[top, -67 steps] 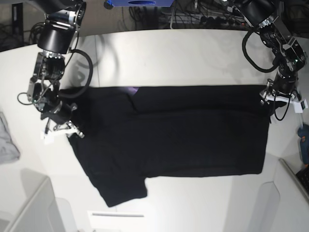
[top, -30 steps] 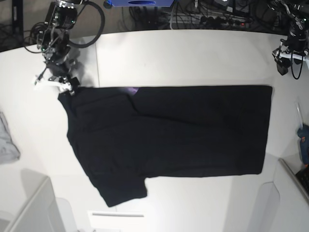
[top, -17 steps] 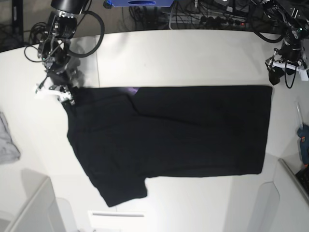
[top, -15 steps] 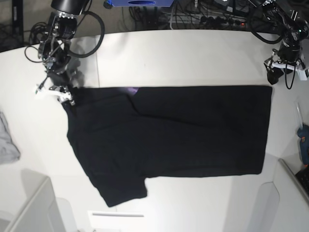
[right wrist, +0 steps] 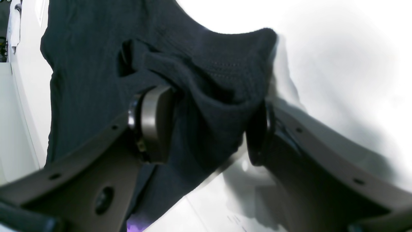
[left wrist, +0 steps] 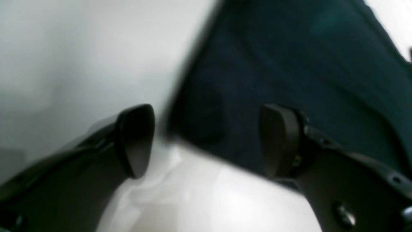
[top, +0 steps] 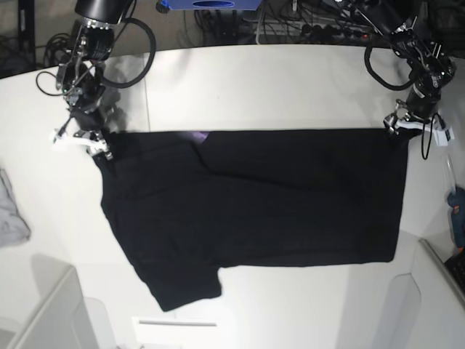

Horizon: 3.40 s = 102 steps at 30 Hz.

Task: Fold the T-shirt properly
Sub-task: 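Drag the shirt back toward the robot with both grippers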

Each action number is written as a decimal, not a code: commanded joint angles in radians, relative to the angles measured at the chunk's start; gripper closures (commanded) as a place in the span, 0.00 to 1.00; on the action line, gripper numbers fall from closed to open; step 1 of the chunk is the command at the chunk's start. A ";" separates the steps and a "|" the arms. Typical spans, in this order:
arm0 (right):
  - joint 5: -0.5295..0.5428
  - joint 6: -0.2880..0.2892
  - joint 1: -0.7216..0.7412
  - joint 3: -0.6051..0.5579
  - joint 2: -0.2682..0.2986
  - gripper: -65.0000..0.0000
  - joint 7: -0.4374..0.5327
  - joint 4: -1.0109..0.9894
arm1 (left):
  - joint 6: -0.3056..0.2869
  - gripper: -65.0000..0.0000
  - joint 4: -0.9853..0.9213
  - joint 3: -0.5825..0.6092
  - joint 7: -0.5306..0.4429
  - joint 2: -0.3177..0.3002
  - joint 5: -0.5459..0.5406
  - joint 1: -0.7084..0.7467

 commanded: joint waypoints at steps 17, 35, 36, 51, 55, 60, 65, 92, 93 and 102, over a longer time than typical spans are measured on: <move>-0.020 -0.034 -0.005 0.000 0.003 0.48 -0.038 -0.009 | 0.047 0.91 -0.053 0.006 0.018 -0.013 0.008 -0.029; -0.022 0.069 -0.017 0.006 0.034 1.00 0.007 0.006 | 0.045 1.00 0.007 0.118 0.018 -0.073 0.008 0.043; -0.022 0.069 -0.029 0.006 0.043 1.00 0.007 0.017 | 0.045 1.00 0.020 0.118 0.018 -0.076 0.008 0.052; -0.020 0.074 -0.180 0.006 0.055 1.00 0.007 0.167 | 0.042 1.00 0.202 0.118 0.022 -0.080 0.007 0.225; -0.020 0.074 -0.232 0.006 0.055 1.00 0.007 0.224 | 0.042 1.00 0.234 0.118 0.022 -0.080 0.003 0.275; -0.020 0.074 -0.281 0.008 0.053 1.00 0.007 0.251 | 0.042 1.00 0.278 0.118 0.022 -0.079 0.002 0.337; -0.019 0.075 -0.322 0.008 0.053 1.00 0.008 0.259 | 0.041 1.00 0.294 0.118 0.022 -0.077 0.000 0.379; -0.016 0.077 -0.505 0.008 0.046 1.00 0.010 0.354 | 0.041 1.00 0.326 0.108 0.018 -0.077 0.005 0.499; -0.016 0.077 -0.506 0.008 0.046 1.00 0.010 0.354 | 0.041 1.00 0.327 0.108 0.018 -0.077 0.005 0.508; -0.016 0.077 -0.509 0.008 0.046 1.00 0.010 0.354 | 0.044 1.00 0.329 0.108 0.018 -0.077 0.007 0.515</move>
